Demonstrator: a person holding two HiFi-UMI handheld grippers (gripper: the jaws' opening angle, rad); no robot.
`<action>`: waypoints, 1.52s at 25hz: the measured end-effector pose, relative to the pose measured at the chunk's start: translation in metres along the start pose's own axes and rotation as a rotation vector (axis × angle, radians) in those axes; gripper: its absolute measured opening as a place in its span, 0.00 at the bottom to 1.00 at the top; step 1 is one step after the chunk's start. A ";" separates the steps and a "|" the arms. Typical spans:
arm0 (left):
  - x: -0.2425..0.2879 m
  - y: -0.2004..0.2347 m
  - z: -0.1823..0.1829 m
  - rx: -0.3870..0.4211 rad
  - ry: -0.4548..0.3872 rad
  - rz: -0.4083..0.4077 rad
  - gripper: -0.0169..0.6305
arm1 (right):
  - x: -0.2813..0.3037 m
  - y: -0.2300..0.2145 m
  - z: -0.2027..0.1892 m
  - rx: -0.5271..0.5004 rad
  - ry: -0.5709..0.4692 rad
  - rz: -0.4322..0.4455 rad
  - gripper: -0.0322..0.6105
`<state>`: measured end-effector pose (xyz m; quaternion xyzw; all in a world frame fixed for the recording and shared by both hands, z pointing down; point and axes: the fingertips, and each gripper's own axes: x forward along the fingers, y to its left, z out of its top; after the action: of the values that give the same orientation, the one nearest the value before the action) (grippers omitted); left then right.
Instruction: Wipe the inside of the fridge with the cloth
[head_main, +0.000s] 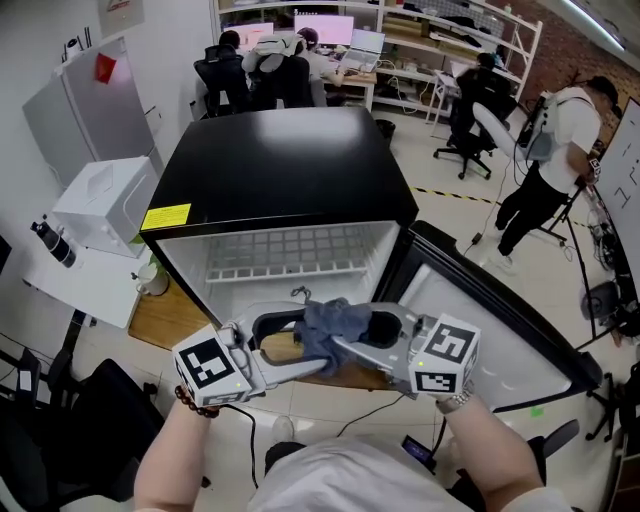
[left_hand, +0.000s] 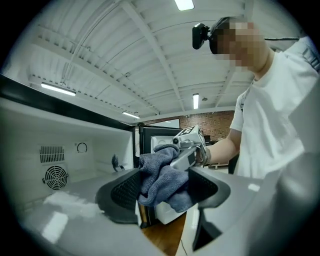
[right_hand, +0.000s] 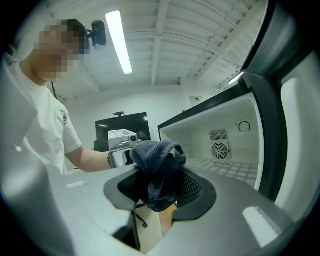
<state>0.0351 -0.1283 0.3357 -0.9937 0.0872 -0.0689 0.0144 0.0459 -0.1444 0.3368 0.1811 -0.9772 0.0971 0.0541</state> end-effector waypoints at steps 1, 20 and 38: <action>-0.001 -0.003 0.001 -0.004 -0.003 -0.009 0.52 | -0.002 0.005 0.000 -0.003 0.003 0.029 0.28; -0.010 -0.018 -0.001 -0.003 0.027 -0.278 0.43 | 0.019 0.037 -0.001 0.074 0.051 0.209 0.29; -0.008 -0.007 0.001 -0.048 -0.036 -0.331 0.27 | 0.008 0.028 0.009 0.150 0.007 0.151 0.42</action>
<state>0.0284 -0.1200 0.3336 -0.9956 -0.0762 -0.0506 -0.0192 0.0277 -0.1235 0.3246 0.1102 -0.9778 0.1745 0.0362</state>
